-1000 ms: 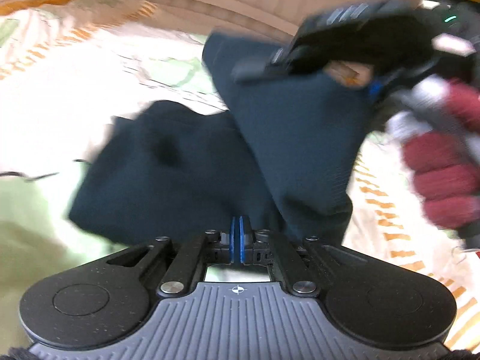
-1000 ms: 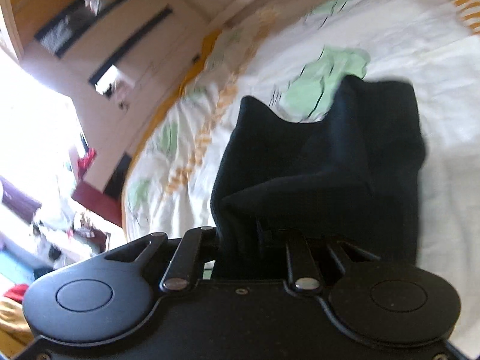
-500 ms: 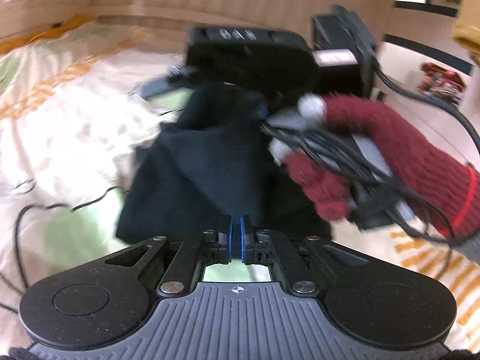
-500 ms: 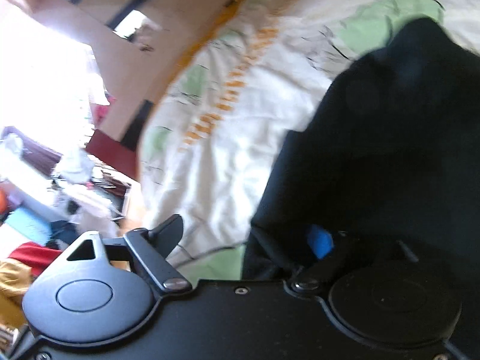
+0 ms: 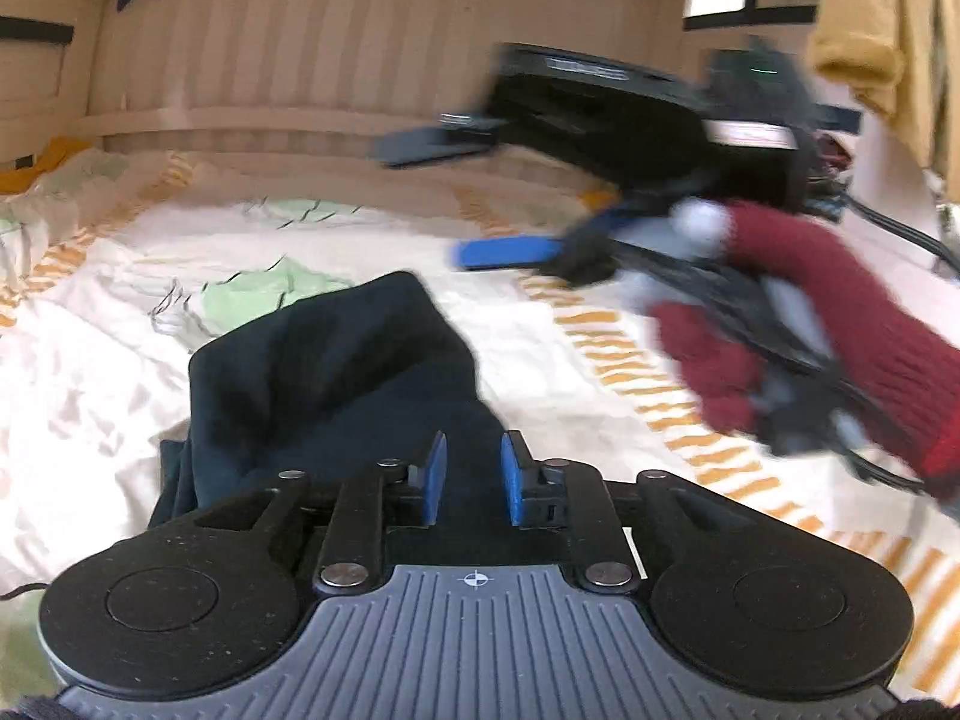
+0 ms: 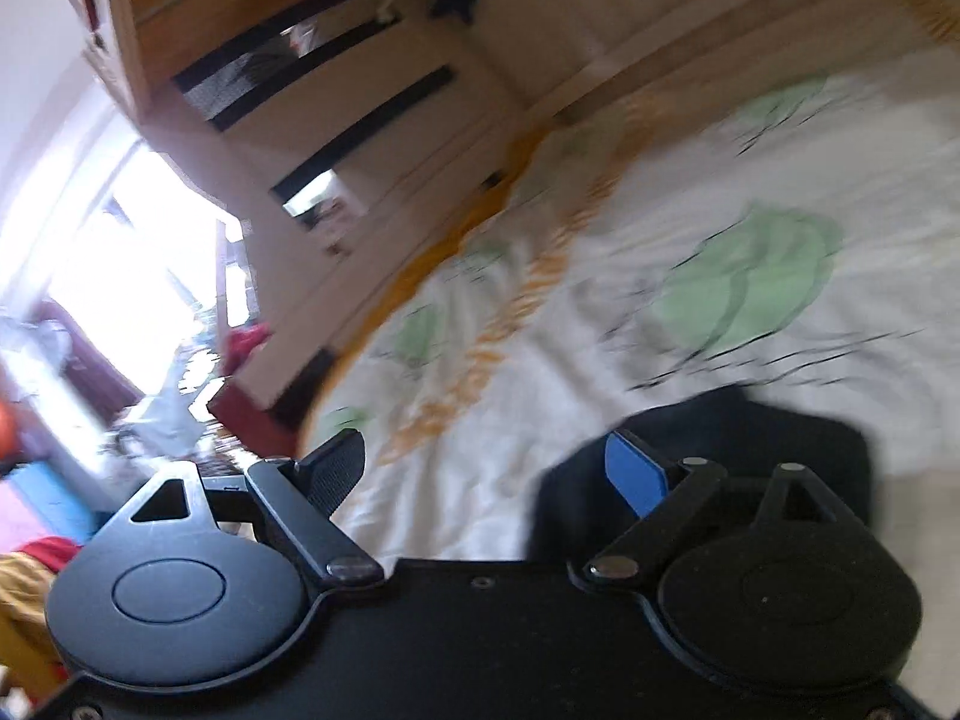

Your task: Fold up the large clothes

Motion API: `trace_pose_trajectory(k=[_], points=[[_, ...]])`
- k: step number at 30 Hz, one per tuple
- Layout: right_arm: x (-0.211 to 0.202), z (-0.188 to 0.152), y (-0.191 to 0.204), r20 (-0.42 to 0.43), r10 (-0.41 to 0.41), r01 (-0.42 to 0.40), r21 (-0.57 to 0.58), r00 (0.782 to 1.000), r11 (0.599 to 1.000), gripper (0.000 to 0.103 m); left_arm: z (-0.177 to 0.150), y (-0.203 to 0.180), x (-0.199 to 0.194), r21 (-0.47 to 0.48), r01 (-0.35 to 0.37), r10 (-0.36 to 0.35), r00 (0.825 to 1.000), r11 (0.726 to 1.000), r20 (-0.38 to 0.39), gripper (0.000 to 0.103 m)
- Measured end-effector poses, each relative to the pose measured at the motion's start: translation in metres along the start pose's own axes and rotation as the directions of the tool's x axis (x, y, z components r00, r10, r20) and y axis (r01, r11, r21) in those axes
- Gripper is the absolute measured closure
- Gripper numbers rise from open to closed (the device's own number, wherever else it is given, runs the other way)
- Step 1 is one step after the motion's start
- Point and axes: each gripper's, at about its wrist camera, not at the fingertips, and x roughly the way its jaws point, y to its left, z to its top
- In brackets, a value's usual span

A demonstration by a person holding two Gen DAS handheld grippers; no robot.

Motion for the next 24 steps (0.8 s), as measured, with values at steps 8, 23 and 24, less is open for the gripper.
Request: trace_pose_trajectory(k=[8, 23, 24], points=[[0.0, -0.024, -0.016, -0.013, -0.29, 0.286, -0.112, 0.957, 0.952, 0.062, -0.037, 0.059, 0.045, -0.101, -0.204, 0.182, 0.965, 0.974, -0.191, 0.095], [0.126, -0.028, -0.03, -0.174, -0.446, 0.369, -0.348, 0.878, 0.862, 0.087, -0.036, 0.065, 0.05, -0.075, -0.228, 0.211, 0.959, 0.971, -0.188, 0.096], [0.134, -0.03, -0.034, -0.203, -0.452, 0.369, -0.346, 0.869, 0.863, 0.089, -0.036, 0.065, 0.05, -0.076, -0.229, 0.212, 0.959, 0.971, -0.187, 0.096]])
